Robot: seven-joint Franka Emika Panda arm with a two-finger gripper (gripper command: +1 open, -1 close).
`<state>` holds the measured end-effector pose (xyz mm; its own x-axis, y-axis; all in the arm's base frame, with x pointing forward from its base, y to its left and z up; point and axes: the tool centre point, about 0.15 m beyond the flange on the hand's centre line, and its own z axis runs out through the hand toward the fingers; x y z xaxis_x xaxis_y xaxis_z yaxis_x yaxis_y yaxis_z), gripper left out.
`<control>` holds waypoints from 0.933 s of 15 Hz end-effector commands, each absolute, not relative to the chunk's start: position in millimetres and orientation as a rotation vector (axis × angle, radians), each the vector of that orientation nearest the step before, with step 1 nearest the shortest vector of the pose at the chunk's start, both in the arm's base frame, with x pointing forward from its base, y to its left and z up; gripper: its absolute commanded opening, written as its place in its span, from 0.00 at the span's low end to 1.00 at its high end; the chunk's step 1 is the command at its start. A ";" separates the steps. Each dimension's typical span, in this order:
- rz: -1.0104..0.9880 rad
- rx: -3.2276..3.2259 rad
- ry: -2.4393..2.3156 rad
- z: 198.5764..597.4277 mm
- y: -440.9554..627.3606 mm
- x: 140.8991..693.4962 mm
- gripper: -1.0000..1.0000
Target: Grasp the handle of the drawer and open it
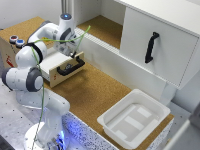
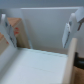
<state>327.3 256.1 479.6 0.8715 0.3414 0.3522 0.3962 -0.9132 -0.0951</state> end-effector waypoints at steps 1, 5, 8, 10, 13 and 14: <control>-0.386 -2.800 -0.957 498.9 333.7 327.1 1.00; -0.212 -2.614 -1.511 495.1 389.9 300.9 1.00; -0.079 -2.459 -1.832 486.4 422.7 282.4 1.00; -0.011 -2.376 -1.987 482.0 444.3 277.8 1.00; 0.049 -2.260 -2.135 478.5 466.5 267.6 1.00; 0.057 -2.243 -2.157 477.1 471.0 265.7 1.00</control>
